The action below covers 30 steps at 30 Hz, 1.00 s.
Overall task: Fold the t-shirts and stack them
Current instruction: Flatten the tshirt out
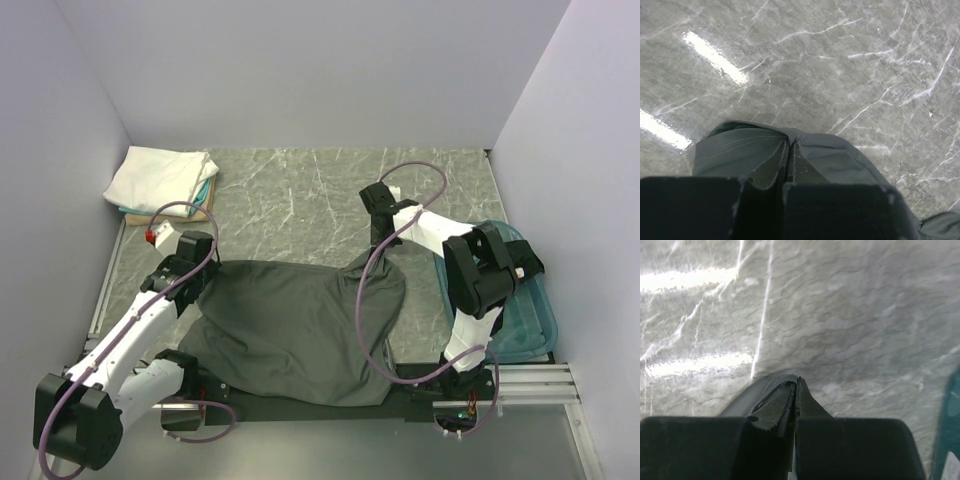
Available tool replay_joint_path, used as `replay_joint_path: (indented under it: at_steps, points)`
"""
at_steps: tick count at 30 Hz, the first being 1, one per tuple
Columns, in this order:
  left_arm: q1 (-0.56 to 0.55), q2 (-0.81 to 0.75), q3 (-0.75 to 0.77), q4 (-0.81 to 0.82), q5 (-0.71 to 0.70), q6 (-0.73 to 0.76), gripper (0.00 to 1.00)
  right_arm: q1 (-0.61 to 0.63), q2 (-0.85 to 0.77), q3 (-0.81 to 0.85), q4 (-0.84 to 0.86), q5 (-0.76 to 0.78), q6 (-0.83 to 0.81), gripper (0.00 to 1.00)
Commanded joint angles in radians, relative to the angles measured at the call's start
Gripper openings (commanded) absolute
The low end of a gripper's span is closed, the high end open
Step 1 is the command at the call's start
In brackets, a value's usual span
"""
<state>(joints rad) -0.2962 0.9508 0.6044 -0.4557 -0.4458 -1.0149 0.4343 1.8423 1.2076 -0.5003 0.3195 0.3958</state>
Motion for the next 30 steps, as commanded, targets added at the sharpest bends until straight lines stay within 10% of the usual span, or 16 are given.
replay_joint_path:
  at_steps: [1,19,30]
  points:
    - [0.003,-0.046,0.054,-0.031,-0.045,-0.019,0.01,-0.019,-0.109,0.006,0.017,0.069,0.017,0.0]
    - [0.003,-0.352,0.665,-0.11,-0.06,0.053,0.01,-0.019,-0.958,0.298,-0.217,0.008,-0.086,0.0]
    - [0.005,-0.383,1.04,-0.133,0.074,0.144,0.01,-0.019,-1.026,0.825,-0.356,-0.238,-0.155,0.0]
